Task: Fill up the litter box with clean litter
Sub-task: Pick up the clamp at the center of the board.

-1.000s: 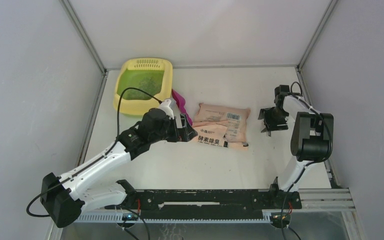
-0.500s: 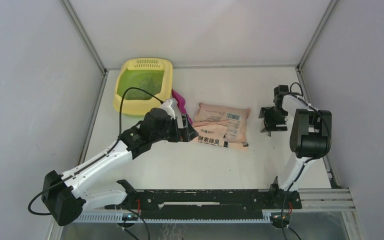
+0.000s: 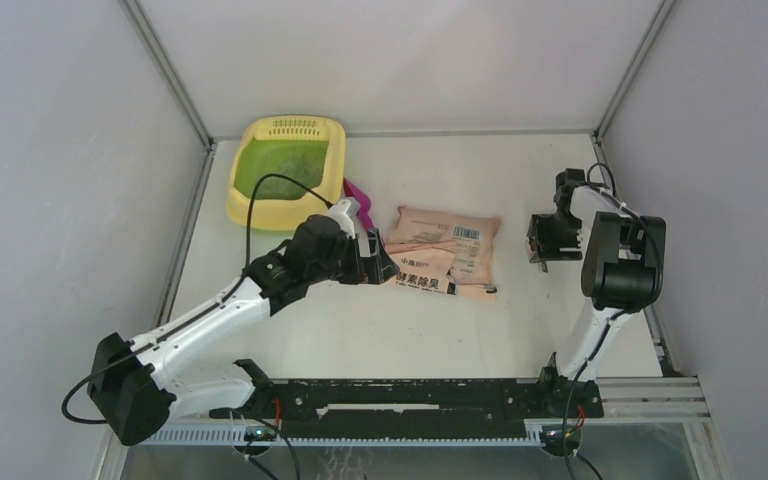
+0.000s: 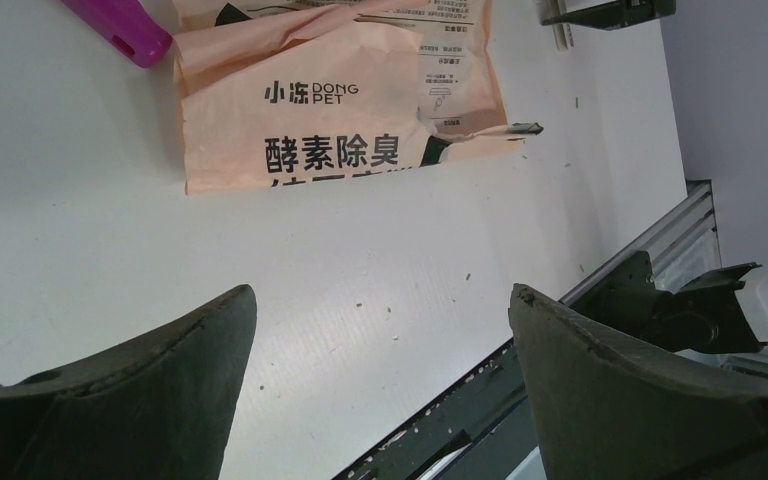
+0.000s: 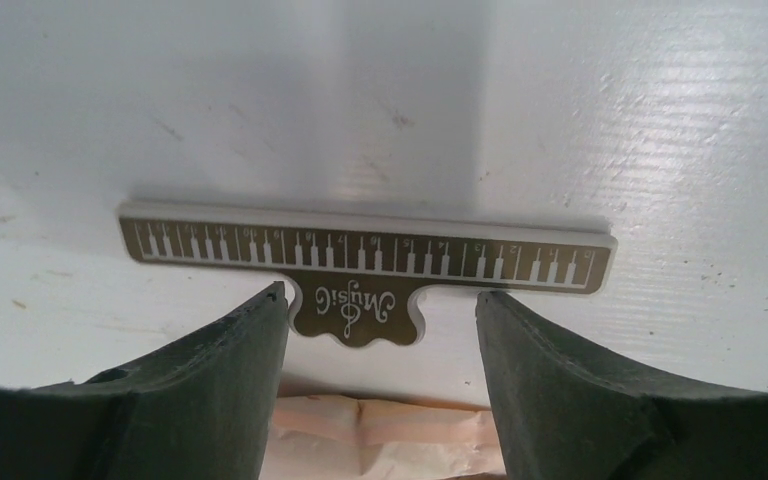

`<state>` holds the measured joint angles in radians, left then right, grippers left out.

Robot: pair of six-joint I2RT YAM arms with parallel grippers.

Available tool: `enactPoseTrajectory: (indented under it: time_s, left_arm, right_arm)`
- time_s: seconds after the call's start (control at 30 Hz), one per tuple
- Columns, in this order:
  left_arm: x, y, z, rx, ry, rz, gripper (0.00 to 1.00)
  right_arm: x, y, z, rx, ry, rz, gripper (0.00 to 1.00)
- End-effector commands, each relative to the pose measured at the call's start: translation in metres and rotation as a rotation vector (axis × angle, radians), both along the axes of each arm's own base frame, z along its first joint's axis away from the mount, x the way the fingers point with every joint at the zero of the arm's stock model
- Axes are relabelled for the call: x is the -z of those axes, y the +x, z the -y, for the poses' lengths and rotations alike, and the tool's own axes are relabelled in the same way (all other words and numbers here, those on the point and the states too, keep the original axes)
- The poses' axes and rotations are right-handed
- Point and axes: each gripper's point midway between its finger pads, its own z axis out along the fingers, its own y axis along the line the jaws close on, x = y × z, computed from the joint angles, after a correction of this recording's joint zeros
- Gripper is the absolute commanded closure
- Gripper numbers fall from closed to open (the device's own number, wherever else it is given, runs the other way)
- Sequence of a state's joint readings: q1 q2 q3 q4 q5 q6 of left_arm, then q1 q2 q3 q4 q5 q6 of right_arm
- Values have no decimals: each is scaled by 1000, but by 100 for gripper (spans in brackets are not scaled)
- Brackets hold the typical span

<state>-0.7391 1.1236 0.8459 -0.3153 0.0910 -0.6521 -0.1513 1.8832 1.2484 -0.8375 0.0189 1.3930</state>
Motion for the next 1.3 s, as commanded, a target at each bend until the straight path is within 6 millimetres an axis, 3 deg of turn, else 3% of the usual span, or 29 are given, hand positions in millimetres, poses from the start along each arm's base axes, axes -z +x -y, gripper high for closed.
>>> enactPoseTrajectory:
  time_s: [0.0, 0.2, 0.33, 0.43, 0.53, 0.73, 0.87, 1.03, 1.27]
  left_arm:
    - [-12, 4, 7, 30, -38, 43, 0]
    - [-13, 2, 6, 29, -37, 43, 0]
    - [-14, -1, 7, 40, -54, 33, 0]
    - [-17, -7, 10, 53, -88, 21, 0]
    - [-20, -17, 14, 67, -128, 12, 0]
    - [-21, -44, 35, 103, -249, -17, 0]
    - [-37, -64, 54, 118, -418, 6, 0]
    - [-63, -72, 59, 85, -695, 53, 0]
    - [-84, -75, 67, 41, -744, 157, 0]
  right_arm:
    - [-1, 1, 8, 0, -20, -18, 25]
    - [7, -1, 4, -23, -4, -38, 46]
    - [-2, 2, 4, -62, -24, -7, 58]
    - [-18, 5, 2, -116, -61, 40, 67]
    - [-42, 4, -2, -187, -104, 89, 68]
    - [-88, -16, -20, -319, -156, 194, 69]
    - [-120, -36, -54, -440, -163, 291, 69]
    - [-148, -66, -108, -568, -106, 400, 70]
    - [-171, -109, -167, -722, -43, 477, 70]
